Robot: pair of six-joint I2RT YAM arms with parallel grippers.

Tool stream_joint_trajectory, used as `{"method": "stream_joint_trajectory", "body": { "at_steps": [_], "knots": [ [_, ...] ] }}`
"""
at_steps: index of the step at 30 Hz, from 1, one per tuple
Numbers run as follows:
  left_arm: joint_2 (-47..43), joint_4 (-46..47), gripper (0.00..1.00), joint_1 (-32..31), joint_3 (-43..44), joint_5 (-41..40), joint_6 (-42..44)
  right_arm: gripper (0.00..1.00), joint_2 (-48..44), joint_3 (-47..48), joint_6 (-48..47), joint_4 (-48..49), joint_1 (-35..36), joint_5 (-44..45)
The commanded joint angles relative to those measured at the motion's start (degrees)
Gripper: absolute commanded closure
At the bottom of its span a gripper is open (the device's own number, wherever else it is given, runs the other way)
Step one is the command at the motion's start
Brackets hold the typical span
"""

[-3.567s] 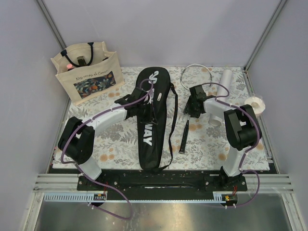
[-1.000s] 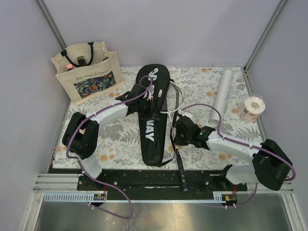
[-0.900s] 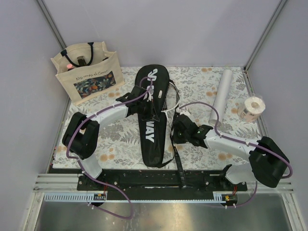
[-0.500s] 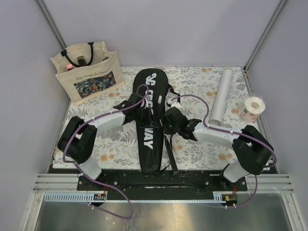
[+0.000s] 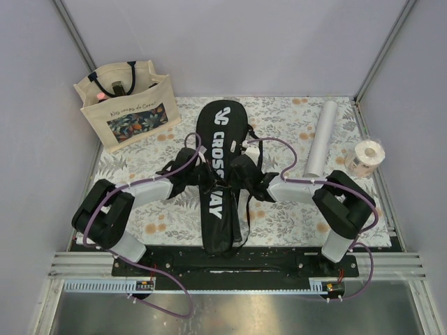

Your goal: Pack up the badminton gear

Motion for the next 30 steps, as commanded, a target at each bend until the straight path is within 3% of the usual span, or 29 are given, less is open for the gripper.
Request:
{"method": "stream_joint_trajectory", "body": {
  "at_steps": [1, 4, 7, 10, 15, 24, 30],
  "knots": [
    [-4.81, 9.71, 1.00, -0.77, -1.85, 2.96, -6.39, 1.00, 1.45, 0.62, 4.87, 13.75, 0.13, 9.17],
    [-5.87, 10.59, 1.00, -0.77, -3.00, 2.17, -6.83, 1.00, 2.60, -0.69, 5.58, 17.96, 0.13, 9.88],
    [-5.96, 3.16, 0.98, -0.60, -0.64, 0.50, -2.11, 1.00, 2.86, -4.12, 4.62, 25.78, 0.13, 6.55],
    [-7.53, -7.83, 0.78, -0.68, 2.27, -6.08, 5.89, 1.00, 2.25, -5.35, 5.14, 26.85, 0.13, 4.34],
    [-12.54, -17.17, 0.57, -1.99, 2.01, -15.66, 12.76, 1.00, 1.98, -6.85, 6.63, 28.43, 0.13, 3.72],
    [-17.73, -20.70, 0.53, -12.62, -2.91, -26.13, 14.79, 1.00, 2.86, -6.85, 8.21, 29.32, 0.13, 3.02],
    [-18.35, -22.28, 0.52, -15.88, -4.49, -30.79, 13.73, 1.00, 2.95, -6.94, 8.92, 29.32, 0.13, 2.76]
  ]
}}
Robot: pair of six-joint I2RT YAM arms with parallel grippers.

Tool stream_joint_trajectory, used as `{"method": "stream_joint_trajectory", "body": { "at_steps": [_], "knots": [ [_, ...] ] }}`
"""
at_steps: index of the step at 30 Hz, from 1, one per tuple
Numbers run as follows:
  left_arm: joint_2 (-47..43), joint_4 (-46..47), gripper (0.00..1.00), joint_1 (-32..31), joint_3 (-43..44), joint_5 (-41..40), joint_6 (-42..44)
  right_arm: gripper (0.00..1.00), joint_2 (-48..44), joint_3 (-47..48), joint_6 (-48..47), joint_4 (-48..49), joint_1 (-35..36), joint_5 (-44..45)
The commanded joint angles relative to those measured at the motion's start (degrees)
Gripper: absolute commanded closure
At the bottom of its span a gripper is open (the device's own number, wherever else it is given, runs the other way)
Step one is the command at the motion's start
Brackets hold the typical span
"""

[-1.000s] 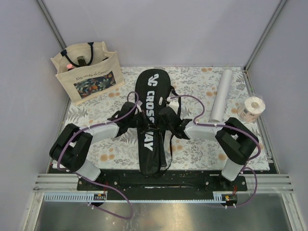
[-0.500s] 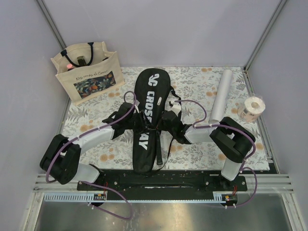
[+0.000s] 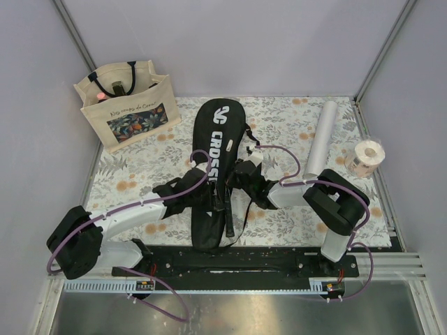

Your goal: Pack up the badminton gear

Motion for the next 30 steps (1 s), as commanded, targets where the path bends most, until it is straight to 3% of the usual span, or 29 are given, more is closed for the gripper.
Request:
{"method": "stream_joint_trajectory", "body": {
  "at_steps": [1, 18, 21, 24, 30],
  "knots": [
    [-1.63, -0.51, 0.52, -1.77, -0.71, -6.62, 0.25, 1.00, -0.11, 0.36, 1.33, 7.17, -0.15, 0.83],
    [4.95, -3.14, 0.59, -9.59, 1.30, -14.70, -2.21, 1.00, -0.55, 0.28, 2.12, 7.00, -0.15, 0.57],
    [6.63, -5.51, 0.72, -11.26, 3.06, -17.43, -2.39, 1.00, -0.55, 0.10, 2.39, 7.00, -0.15, 0.57],
    [6.81, -6.83, 1.00, -12.14, 3.94, -18.05, -3.09, 1.00, -0.29, -0.25, 2.91, 7.26, -0.24, 0.57],
    [-0.65, -5.96, 1.00, -13.90, 2.81, -15.42, -7.83, 1.00, 0.33, -0.43, 3.79, 9.10, -0.15, 1.97]
  ]
}}
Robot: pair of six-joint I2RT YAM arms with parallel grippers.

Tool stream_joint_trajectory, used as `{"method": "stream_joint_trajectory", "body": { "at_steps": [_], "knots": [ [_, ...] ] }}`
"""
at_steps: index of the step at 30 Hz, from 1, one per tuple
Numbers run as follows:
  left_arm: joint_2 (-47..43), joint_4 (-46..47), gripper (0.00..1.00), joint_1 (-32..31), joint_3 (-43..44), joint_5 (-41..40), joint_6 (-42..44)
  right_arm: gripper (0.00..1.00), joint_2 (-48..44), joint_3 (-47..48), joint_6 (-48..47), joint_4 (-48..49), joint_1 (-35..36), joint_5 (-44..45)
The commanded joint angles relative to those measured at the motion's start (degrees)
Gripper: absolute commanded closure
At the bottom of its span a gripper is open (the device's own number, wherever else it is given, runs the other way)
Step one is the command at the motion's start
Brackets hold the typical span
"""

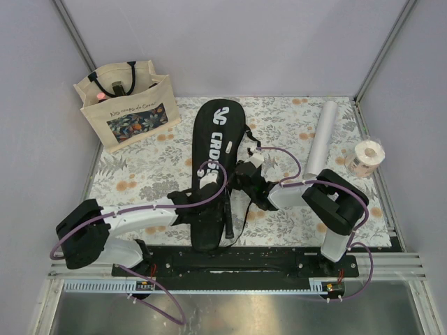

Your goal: Pack up the badminton gear

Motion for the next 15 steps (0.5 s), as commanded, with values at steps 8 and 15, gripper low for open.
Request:
{"method": "stream_joint_trajectory", "body": {
  "at_steps": [8, 15],
  "knots": [
    [-16.80, 7.56, 1.00, -1.55, -6.28, 4.50, -11.11, 1.00, 0.81, -1.31, 3.76, 14.14, -0.15, 6.96],
    [-17.86, 16.60, 1.00, -1.55, -10.67, 7.92, -15.15, 1.00, 3.01, -2.81, 8.59, 19.24, -0.06, 12.14]
  ]
}}
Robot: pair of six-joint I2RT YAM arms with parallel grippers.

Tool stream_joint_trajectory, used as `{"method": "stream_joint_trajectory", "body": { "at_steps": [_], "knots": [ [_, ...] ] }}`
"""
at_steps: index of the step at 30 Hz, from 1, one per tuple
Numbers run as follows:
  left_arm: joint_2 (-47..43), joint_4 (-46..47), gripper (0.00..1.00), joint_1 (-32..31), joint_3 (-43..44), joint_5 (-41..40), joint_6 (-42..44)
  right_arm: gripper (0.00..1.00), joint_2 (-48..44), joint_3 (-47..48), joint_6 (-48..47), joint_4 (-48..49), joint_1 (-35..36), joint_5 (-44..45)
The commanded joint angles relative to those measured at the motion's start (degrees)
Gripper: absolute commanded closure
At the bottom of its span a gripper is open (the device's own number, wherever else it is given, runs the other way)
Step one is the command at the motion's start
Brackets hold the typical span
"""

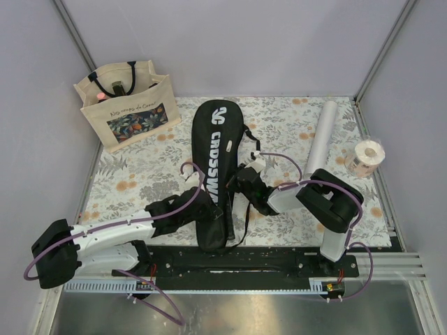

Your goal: Pack up the badminton gear

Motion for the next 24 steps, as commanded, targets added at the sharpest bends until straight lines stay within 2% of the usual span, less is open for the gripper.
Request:
{"method": "stream_joint_trajectory", "body": {
  "at_steps": [1, 6, 10, 12, 16, 18, 24],
  "knots": [
    [-0.71, 9.51, 1.00, -0.94, -2.56, 7.90, -5.12, 1.00, 1.24, 0.58, 4.66, 11.53, -0.83, 10.77],
    [0.53, 15.66, 1.00, -0.94, -5.20, 9.66, -7.94, 1.00, 1.59, 2.25, 4.66, 10.65, 0.84, 16.21],
    [0.79, 15.67, 1.00, -0.94, -6.00, 7.21, -8.12, 1.00, 1.42, 2.08, 4.58, 11.44, 2.51, 18.25],
    [1.40, 15.58, 1.00, -0.94, -6.08, 6.24, -8.03, 0.94, 1.25, 2.95, 4.31, 9.44, 3.30, 17.02],
    [3.16, 15.85, 1.00, -0.94, -5.30, 5.45, -7.41, 0.70, 0.46, 2.35, 2.90, 7.58, 4.53, 11.58],
    [3.60, 15.41, 1.00, -0.94, -4.94, 5.09, -6.89, 0.65, -1.56, 1.20, 1.25, 4.70, 4.45, 8.50],
    [2.82, 12.43, 1.00, -0.94, -4.50, 2.46, -5.83, 0.58, -12.62, 1.55, -7.36, -16.12, 3.74, -0.90]
  ]
}}
